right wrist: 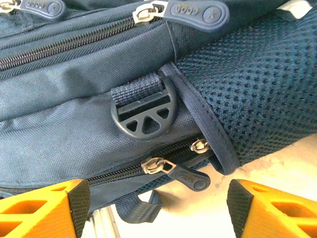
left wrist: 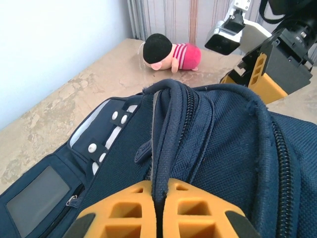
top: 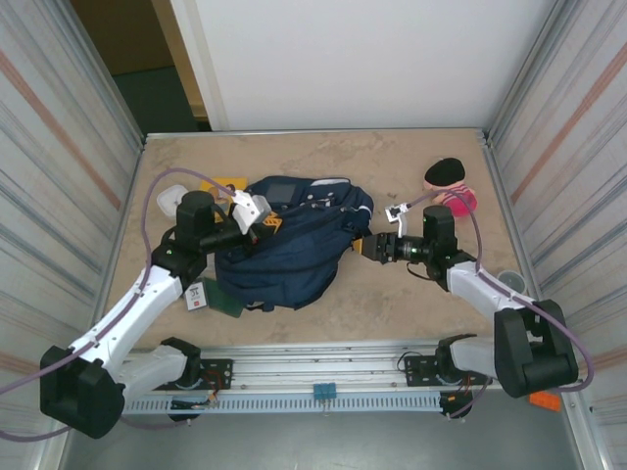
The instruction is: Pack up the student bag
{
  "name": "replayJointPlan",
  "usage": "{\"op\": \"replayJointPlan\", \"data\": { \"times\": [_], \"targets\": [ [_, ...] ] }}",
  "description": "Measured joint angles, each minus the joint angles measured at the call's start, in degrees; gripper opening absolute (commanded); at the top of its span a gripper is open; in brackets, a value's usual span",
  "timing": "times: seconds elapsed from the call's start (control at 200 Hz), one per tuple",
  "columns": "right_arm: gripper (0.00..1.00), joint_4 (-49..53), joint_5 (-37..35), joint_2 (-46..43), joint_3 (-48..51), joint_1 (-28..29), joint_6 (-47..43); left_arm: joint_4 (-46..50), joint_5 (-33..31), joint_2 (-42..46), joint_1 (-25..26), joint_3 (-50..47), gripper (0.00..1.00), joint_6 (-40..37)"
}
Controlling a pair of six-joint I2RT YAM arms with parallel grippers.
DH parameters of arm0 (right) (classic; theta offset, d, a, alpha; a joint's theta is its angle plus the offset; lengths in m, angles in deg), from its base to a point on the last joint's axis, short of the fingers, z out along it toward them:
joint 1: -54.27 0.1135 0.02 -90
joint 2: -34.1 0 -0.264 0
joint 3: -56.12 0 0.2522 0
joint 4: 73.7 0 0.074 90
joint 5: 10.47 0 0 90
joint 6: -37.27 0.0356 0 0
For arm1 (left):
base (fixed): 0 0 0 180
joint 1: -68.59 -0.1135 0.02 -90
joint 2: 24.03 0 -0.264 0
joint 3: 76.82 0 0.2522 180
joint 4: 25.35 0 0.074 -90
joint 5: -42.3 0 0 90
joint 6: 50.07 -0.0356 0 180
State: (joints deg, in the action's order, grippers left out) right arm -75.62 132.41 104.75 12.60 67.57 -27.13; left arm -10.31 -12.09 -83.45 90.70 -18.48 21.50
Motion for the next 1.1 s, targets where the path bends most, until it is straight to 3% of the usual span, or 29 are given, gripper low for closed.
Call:
{"op": "replayJointPlan", "data": {
  "times": [0.236, 0.496, 1.097],
  "targets": [
    [0.73, -4.61, 2.6, 3.96, -0.5, 2.08, 1.38, 0.2, 4.31, -0.02, -1.16, 0.11, 0.0, 1.07],
    [0.37, -6.69, 5.6, 5.29, -1.68, 3.52, 2.27, -0.22, 5.84, -0.15, -1.16, 0.22, 0.0, 2.08],
    [0.07, -6.75, 7.15, 5.38, -1.7, 3.63, 2.49, -3.74, 3.58, -0.2, -1.38, 0.2, 0.0, 5.73]
  ]
}}
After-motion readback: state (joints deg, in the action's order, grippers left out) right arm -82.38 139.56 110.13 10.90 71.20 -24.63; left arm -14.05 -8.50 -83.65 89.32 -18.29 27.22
